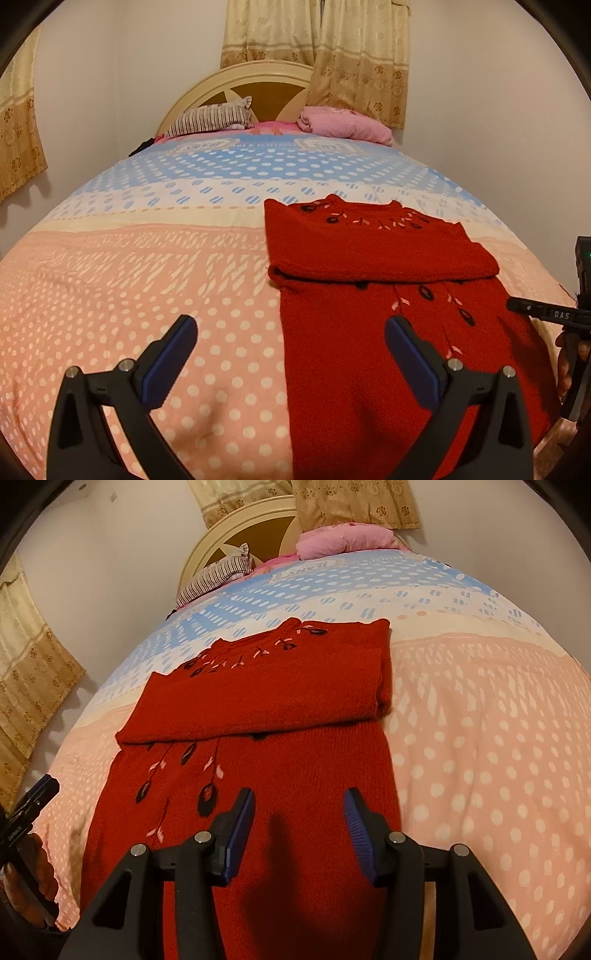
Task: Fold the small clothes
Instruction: 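Move both tools down to the hem of the red sweater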
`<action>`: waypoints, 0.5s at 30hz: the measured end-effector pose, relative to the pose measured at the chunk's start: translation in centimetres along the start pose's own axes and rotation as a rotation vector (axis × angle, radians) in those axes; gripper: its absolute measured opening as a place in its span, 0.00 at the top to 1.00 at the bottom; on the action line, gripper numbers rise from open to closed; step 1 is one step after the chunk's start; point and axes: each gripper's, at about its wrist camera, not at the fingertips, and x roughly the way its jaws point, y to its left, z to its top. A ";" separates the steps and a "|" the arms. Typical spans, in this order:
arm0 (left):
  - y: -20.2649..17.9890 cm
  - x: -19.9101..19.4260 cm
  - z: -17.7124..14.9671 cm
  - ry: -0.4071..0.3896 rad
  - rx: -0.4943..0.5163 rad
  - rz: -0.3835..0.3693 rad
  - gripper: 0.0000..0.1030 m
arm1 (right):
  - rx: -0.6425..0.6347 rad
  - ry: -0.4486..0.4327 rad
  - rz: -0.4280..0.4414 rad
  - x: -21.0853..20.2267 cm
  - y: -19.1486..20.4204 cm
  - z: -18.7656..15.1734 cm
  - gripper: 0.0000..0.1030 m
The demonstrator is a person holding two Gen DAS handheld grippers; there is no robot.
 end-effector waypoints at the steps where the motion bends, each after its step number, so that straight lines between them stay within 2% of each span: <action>1: 0.0 -0.4 -0.1 -0.002 0.002 -0.003 0.00 | -0.001 -0.001 0.002 -0.2 0.1 -0.2 0.50; 15: 0.7 -4.8 -2.5 -0.005 0.023 -0.004 0.00 | -0.039 0.028 0.018 -3.2 1.5 -4.4 0.50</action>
